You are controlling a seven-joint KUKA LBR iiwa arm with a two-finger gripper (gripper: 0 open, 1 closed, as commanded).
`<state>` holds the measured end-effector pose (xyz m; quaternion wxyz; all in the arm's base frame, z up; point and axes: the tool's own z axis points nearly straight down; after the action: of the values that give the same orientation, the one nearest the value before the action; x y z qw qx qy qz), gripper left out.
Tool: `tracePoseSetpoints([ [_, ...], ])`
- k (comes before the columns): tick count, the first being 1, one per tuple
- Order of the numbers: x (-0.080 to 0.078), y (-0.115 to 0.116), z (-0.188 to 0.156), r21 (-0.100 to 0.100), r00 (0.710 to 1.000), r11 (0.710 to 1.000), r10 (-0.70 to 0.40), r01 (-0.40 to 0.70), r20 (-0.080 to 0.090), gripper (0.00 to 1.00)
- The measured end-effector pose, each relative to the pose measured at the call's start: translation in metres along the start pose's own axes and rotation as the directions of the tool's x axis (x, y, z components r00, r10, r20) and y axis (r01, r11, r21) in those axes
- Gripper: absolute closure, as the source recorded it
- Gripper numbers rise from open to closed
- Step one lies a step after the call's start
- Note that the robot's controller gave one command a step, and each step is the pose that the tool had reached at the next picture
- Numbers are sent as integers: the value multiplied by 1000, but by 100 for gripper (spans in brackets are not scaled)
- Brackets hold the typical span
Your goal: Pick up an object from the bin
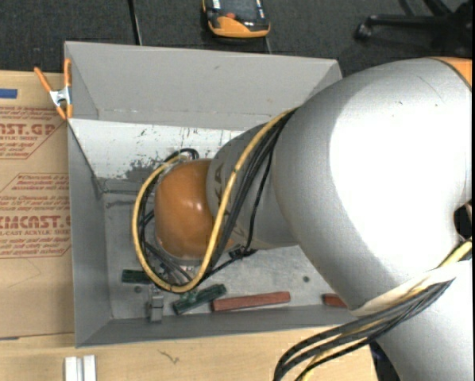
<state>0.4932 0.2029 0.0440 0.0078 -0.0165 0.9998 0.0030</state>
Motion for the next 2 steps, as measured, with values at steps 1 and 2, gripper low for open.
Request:
tracePoseSetpoints([
  [1,1,-2,-35,4,999,999,-44,44,-12,0],
  [2,-4,-30,-27,6,995,995,95,-95,-16,0],
])
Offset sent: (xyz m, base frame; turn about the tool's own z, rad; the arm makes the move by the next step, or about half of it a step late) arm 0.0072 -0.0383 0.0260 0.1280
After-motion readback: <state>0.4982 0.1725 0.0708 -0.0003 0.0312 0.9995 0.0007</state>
